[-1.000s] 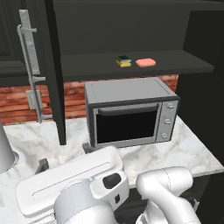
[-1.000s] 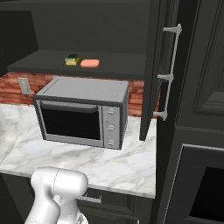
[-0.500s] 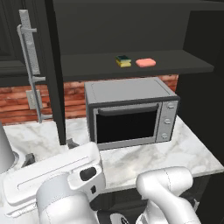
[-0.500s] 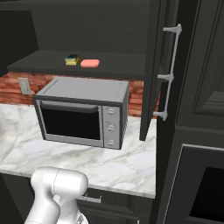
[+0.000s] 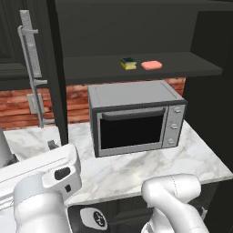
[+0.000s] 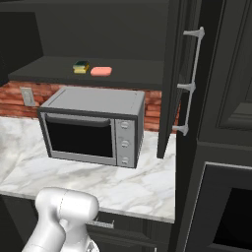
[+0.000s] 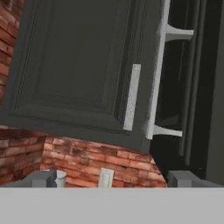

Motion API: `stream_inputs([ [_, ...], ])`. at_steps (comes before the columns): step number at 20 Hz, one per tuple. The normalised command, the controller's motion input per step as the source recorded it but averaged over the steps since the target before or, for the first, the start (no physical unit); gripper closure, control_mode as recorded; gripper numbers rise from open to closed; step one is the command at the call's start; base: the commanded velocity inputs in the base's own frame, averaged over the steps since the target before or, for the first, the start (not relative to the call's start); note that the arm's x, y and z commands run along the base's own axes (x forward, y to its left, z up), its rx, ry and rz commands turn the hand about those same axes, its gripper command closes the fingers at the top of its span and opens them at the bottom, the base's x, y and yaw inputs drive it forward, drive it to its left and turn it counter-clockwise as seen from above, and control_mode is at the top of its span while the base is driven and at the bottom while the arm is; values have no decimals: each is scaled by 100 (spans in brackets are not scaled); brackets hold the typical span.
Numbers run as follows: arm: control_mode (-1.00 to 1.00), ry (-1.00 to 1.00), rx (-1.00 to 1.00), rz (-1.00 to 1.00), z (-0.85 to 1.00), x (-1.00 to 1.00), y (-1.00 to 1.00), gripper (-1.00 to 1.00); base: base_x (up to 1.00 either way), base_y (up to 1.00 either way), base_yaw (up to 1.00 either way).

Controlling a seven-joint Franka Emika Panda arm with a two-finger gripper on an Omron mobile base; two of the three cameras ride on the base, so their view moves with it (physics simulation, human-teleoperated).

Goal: Pick up the bar soap and sponge from the sink, and place them back in the cabinet, and close the cabinet doors.

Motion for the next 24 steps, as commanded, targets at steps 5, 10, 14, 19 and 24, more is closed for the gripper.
stream_inputs([
  [5,-100,0,0,-3,-4,35,27,-100,0,0,0],
  [10,-100,-2,0,-6,-3,27,11,-100,0,0,0],
  [14,-100,-5,0,-14,0,18,0,-100,0,0,0],
  [19,-100,-6,0,-16,-3,12,0,-100,0,0,0],
  [24,-100,-7,0,-21,0,8,-4,-100,0,0,0],
])
